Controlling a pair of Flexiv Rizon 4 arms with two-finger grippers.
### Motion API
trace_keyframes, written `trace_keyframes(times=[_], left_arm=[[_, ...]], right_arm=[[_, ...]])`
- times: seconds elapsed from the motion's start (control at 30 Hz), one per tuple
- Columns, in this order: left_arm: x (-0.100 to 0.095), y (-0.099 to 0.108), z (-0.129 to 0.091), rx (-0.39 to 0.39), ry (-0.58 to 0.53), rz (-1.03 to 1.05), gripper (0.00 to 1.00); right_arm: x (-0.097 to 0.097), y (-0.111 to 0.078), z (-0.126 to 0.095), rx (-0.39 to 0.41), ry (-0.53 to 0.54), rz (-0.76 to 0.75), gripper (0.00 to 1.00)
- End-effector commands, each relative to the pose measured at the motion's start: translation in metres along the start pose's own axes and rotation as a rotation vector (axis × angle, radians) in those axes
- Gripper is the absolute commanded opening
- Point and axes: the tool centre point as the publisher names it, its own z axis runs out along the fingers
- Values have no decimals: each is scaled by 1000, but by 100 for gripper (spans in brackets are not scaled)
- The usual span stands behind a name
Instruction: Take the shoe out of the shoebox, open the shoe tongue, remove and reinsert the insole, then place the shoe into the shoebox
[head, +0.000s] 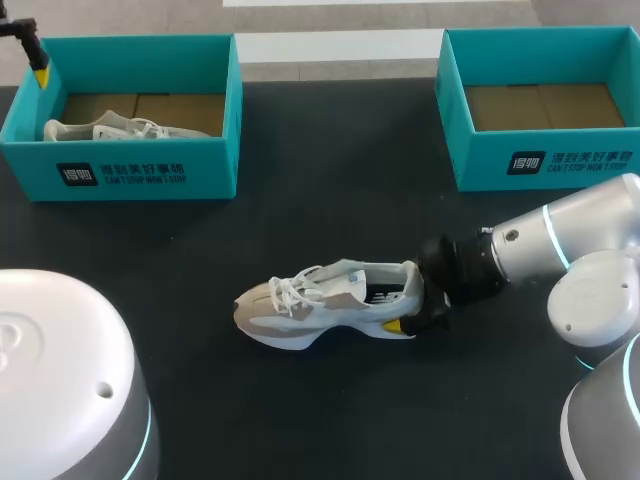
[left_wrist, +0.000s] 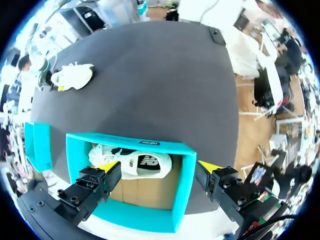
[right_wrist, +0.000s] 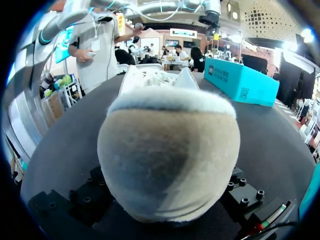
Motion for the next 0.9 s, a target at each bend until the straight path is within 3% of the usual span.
trace_keyframes(times=[0.03,0.17,0.27,0.3,0.33,0.9], left_arm=[[-11,1,-8,27,24,-435,100],[-7,2,-9,40,-74,-691,100],[-5,-3,-11,-19,-91,-974,100],[-5,-8,-12,-80,-46,-1138,100],[-8,-9,-8,-96,80,-1294,100],[-8,-9,-8,-96,80,-1294,100]], right_arm=[[-1,0,1,4,-2,1,0],[-1,0,1,4,-2,1,0],[-1,0,1,4,-2,1,0],[-1,0,1,4,-2,1,0],[-1,0,1,4,-2,1,0],[-1,0,1,4,-2,1,0]])
